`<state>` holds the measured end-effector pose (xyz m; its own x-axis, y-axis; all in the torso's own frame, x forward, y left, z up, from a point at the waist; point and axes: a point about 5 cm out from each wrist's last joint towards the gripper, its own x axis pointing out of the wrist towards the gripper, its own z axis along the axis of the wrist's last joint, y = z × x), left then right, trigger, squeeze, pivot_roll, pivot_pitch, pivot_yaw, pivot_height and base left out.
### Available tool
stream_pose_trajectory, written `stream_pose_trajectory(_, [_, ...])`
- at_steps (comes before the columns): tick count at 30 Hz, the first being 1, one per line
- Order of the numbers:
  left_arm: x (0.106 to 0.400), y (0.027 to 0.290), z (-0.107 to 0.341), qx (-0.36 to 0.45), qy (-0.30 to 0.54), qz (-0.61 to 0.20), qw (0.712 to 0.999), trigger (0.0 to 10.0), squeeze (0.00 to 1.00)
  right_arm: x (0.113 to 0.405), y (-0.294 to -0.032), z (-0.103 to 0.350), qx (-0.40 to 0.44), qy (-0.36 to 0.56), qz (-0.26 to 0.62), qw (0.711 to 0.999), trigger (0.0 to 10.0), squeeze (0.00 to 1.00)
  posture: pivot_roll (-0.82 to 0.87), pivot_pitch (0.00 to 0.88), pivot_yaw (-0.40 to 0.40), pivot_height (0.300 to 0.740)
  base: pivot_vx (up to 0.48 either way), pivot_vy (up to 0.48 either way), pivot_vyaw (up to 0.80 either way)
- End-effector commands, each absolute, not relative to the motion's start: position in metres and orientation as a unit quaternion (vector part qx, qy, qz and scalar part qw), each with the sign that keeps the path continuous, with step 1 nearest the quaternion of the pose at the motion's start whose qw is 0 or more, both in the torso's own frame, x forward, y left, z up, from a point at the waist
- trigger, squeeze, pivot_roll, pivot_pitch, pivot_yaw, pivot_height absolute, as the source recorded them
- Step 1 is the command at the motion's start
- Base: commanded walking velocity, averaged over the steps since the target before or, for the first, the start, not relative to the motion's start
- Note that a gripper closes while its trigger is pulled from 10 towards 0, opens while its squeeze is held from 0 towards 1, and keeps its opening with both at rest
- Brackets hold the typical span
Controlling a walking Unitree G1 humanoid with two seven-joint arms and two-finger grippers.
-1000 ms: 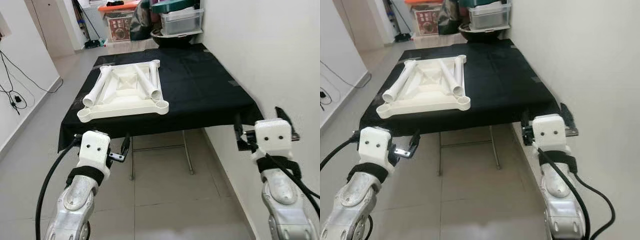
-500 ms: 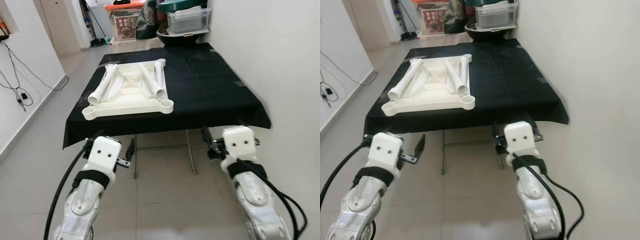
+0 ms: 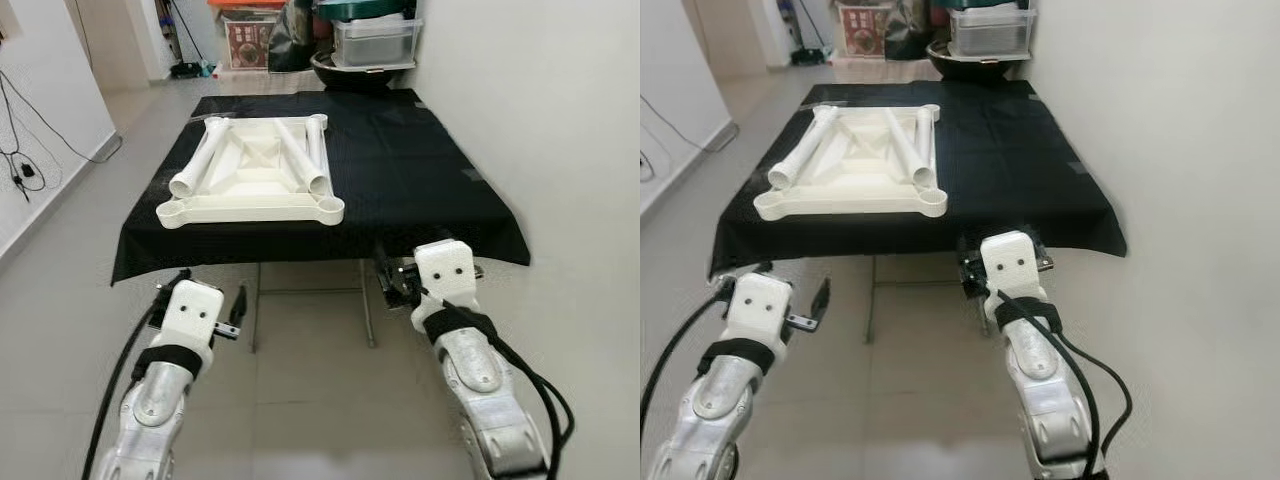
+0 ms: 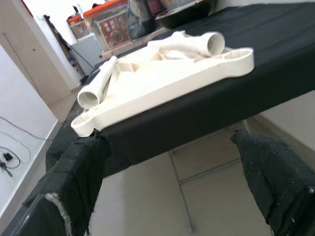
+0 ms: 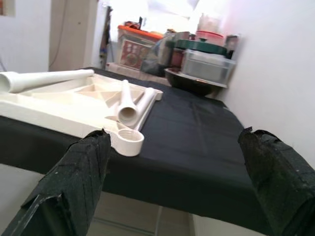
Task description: Building children table
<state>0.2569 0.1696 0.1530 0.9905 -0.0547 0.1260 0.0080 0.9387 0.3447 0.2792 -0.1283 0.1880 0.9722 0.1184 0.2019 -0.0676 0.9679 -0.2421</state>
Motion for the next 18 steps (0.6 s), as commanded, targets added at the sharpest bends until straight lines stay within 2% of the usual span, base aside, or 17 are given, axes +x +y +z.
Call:
stream_pose_trajectory(1, [0.257,0.178,0.137,0.201,-0.044,-0.018,0.978,10.0,0.00,0.283,-0.127,0.187,-0.112,-0.099,0.060,0.987,10.0,0.00,0.03,0.000,-0.115,0.740,0.000,0.000,0.00])
stream_pose_trajectory(6, [0.255,0.197,0.124,0.204,-0.021,0.009,0.979,10.0,0.00,0.288,-0.134,0.190,-0.112,-0.093,0.056,0.988,10.0,0.00,0.01,0.000,-0.131,0.740,0.000,0.000,0.00])
stream_pose_trajectory(10, [0.256,0.201,0.119,0.198,-0.021,0.024,0.980,10.0,0.00,0.291,-0.142,0.187,-0.107,-0.083,0.042,0.990,10.0,0.00,0.00,0.000,-0.137,0.740,0.000,0.000,0.00])
stream_pose_trajectory(12, [0.257,0.195,0.103,0.182,-0.007,0.030,0.983,10.0,0.00,0.291,-0.153,0.182,-0.098,-0.069,0.017,0.993,10.0,0.00,-0.05,0.000,-0.103,0.740,0.000,0.000,0.00])
stream_pose_trajectory(14, [0.257,0.188,0.095,0.164,0.001,0.032,0.986,10.0,0.00,0.290,-0.158,0.181,-0.094,-0.065,0.001,0.993,10.0,0.00,-0.05,0.000,-0.103,0.740,0.000,0.000,0.00])
stream_pose_trajectory(15, [0.258,0.180,0.095,0.161,-0.002,0.024,0.987,10.0,0.00,0.289,-0.161,0.184,-0.088,-0.068,-0.009,0.994,10.0,0.00,-0.06,0.000,-0.060,0.740,0.000,0.000,0.00])
stream_pose_trajectory(18, [0.258,0.164,0.099,0.163,-0.018,-0.001,0.986,10.0,0.00,0.286,-0.164,0.185,-0.082,-0.071,-0.027,0.994,10.0,0.00,-0.06,0.000,-0.044,0.740,0.000,0.000,0.00])
